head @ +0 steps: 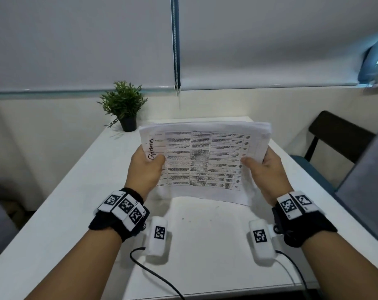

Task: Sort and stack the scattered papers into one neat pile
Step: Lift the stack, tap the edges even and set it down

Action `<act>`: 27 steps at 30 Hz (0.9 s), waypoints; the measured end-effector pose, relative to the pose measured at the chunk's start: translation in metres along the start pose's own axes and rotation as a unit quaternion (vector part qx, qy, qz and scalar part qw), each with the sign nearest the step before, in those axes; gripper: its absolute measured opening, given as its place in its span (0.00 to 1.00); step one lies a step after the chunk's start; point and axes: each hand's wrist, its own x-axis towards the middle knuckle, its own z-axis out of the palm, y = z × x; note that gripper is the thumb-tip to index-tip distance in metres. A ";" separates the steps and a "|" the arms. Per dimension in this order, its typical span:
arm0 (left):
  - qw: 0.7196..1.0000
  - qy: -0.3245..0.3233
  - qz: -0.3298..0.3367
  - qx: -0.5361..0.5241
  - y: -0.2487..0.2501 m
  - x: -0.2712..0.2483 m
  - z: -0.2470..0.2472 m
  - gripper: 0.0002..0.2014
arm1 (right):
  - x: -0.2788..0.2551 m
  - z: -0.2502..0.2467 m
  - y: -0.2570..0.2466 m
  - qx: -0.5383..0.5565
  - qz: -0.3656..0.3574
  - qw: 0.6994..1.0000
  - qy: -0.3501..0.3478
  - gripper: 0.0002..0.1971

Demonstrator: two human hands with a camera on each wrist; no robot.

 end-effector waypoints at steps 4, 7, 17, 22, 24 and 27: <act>0.997 -0.055 -0.038 0.025 -0.022 -0.003 -0.003 0.21 | -0.004 0.003 0.010 -0.022 0.025 0.999 -0.018 0.24; 0.996 -0.069 -0.054 0.029 -0.016 0.003 -0.008 0.20 | -0.003 0.002 0.001 -0.021 0.024 0.999 -0.028 0.27; 0.932 -0.047 -0.299 -0.201 0.001 -0.003 -0.018 0.09 | -0.011 0.015 -0.003 0.251 0.230 0.939 0.048 0.19; 0.889 -0.169 -0.368 -0.213 0.006 -0.034 0.024 0.14 | -0.030 0.054 0.011 0.349 0.324 0.876 0.073 0.21; 0.904 -0.143 -0.352 -0.194 0.003 -0.038 0.040 0.15 | -0.033 0.069 0.015 0.354 0.346 0.864 0.095 0.21; 0.918 -0.109 -0.344 -0.165 -0.006 -0.032 0.042 0.15 | -0.038 0.079 0.026 0.337 0.378 0.857 0.093 0.19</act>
